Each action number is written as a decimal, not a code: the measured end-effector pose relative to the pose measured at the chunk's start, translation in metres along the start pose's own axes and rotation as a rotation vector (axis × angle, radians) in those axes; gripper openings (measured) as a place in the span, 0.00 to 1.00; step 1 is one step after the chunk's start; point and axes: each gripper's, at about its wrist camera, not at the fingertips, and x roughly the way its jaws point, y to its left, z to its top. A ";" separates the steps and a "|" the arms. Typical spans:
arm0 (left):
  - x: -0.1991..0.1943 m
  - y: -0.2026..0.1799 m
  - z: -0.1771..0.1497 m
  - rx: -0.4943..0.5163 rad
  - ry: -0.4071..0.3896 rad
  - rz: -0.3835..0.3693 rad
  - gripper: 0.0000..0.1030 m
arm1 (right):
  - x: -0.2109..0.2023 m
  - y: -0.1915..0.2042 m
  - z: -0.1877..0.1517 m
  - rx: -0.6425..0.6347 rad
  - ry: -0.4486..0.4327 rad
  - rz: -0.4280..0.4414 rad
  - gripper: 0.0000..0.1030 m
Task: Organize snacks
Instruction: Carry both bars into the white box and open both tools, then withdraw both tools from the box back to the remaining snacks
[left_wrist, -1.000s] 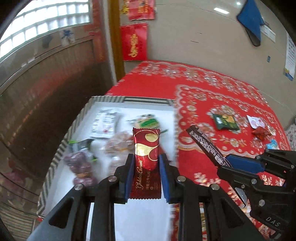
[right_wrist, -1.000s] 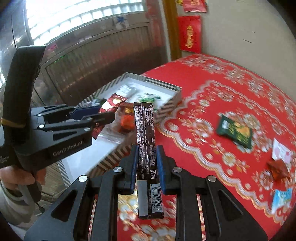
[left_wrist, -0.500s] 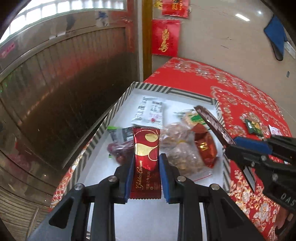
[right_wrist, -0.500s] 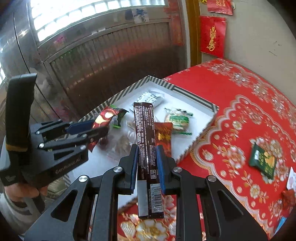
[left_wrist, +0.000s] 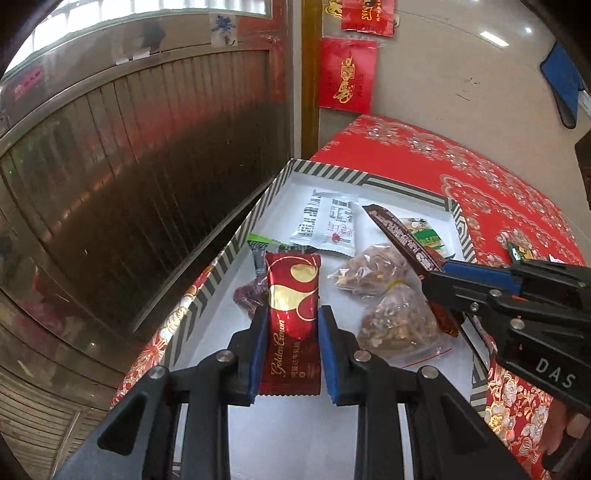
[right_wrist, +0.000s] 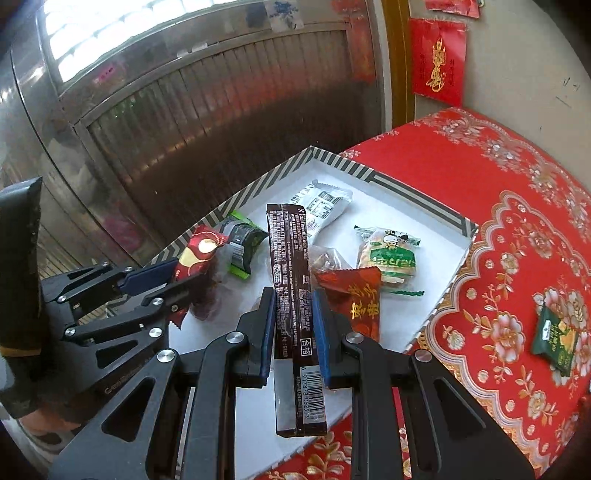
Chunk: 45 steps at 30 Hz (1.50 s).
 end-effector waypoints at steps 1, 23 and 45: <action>0.000 0.001 0.000 0.000 -0.001 0.003 0.28 | 0.001 0.000 0.001 0.003 0.002 0.001 0.18; 0.005 -0.006 0.004 -0.014 -0.007 0.034 0.54 | 0.021 -0.014 0.002 0.138 0.035 0.056 0.21; -0.015 -0.066 0.009 0.056 -0.056 -0.007 0.85 | -0.074 -0.066 -0.045 0.216 -0.092 -0.023 0.25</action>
